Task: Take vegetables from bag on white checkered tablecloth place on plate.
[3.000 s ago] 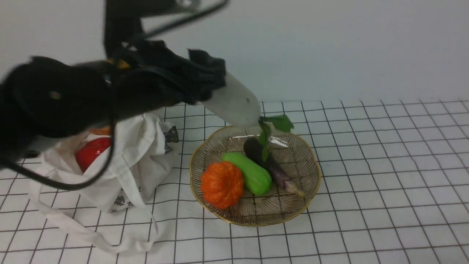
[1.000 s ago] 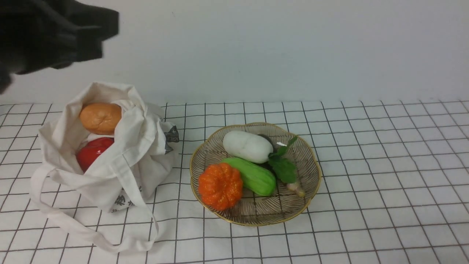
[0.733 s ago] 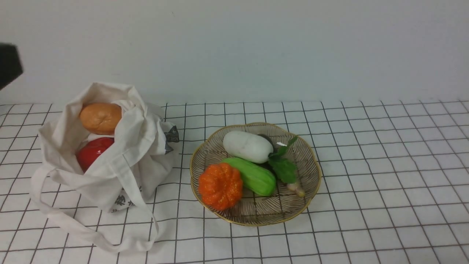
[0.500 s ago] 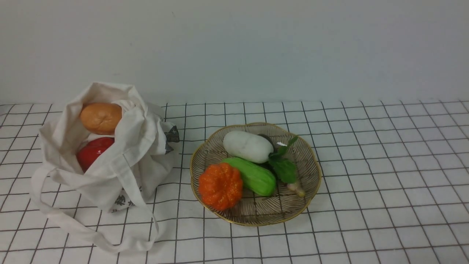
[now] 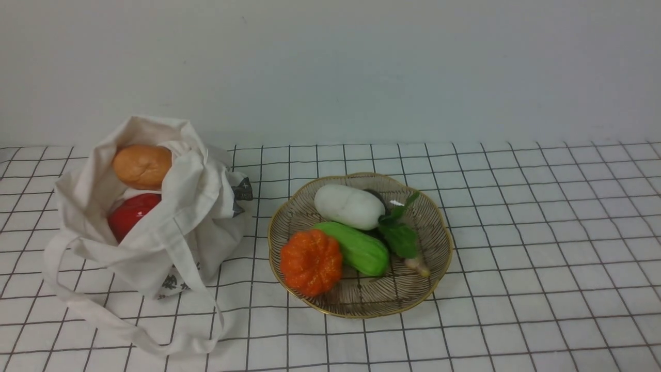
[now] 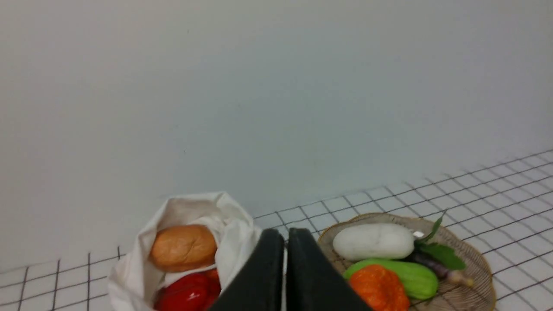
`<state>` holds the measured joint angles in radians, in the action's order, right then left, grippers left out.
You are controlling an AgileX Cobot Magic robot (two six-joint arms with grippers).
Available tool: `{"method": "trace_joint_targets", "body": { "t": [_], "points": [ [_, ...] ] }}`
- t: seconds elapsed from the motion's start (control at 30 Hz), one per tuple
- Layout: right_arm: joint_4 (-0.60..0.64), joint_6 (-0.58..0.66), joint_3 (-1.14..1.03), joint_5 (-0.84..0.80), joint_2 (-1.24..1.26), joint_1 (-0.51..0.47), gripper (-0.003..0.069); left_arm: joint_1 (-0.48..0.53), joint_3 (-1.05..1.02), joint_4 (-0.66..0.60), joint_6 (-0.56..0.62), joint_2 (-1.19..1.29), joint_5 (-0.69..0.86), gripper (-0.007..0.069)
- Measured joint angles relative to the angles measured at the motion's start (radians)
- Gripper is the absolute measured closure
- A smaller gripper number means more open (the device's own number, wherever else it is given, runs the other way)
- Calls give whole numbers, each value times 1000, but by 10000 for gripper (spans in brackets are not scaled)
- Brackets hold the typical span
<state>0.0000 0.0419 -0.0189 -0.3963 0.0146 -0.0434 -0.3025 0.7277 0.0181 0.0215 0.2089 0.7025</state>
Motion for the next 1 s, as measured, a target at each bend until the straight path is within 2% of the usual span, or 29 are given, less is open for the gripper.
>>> {"method": "trace_joint_targets", "body": {
  "t": [0.1,0.17,0.23,0.27,0.37,0.53,1.0],
  "points": [
    [0,0,0,0,0,0,675,17,-84,25,-7,-44,-29,632],
    [0,0,0,0,0,0,675,50,-179,36,-10,-101,-69,632],
    [0,0,0,0,0,0,675,119,-356,37,-10,-182,-130,632],
    [0,0,0,0,0,0,675,124,-356,37,-10,-187,-135,632],
    [0,0,0,0,0,0,675,179,-525,37,-10,-219,-204,632],
    [0,0,0,0,0,0,675,198,-708,55,-10,-219,-268,632],
    [0,0,0,0,0,0,675,198,-753,57,-28,-219,-314,632]
  ]
}}
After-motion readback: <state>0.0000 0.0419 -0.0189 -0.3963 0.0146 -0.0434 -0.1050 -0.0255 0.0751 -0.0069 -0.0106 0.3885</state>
